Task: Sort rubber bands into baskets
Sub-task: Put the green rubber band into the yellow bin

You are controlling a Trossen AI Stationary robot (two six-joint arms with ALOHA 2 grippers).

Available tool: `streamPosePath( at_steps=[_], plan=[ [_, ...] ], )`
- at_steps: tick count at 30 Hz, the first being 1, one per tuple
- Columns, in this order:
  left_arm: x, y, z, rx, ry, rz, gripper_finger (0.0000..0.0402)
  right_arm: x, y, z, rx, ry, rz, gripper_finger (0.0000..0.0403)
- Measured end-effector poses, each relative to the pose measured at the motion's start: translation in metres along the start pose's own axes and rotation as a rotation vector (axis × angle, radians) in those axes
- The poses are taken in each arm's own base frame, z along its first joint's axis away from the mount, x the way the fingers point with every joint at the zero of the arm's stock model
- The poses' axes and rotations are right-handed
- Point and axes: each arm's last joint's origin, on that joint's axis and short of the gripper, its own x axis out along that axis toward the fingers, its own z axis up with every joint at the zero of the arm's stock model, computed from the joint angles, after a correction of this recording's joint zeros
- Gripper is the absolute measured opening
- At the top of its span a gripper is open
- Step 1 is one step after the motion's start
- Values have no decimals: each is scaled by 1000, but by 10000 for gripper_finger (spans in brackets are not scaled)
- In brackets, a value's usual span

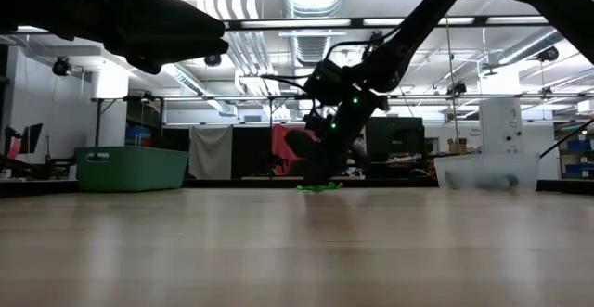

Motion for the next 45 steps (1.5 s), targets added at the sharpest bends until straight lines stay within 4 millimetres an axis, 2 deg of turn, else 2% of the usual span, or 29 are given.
streamPosePath(
  at_steps=[8, 14, 22, 27, 34, 40, 45],
  plan=[
    [0, 0, 0, -5, 3, 1, 187, 0, 13, -15, -43, 47, 17, 55],
    [0, 0, 0, -13, 3, 2, 187, -6, 31, -27, -92, 111, 76, 30],
    [0, 0, 0, -13, 3, 2, 188, -22, 78, -55, -190, 212, 276, 16],
    [0, 0, 0, -13, 3, 2, 188, -42, 101, -68, -266, 198, 244, 11],
    [0, 0, -1, -31, 6, 2, 188, -65, 108, -72, -304, 156, 196, 11],
    [0, 1, -3, -38, 24, 3, 188, -68, 113, -86, -304, 36, 199, 11],
    [0, 1, -3, -51, 24, 3, 188, -63, 106, -98, -308, -1, 211, 11]
  ],
)
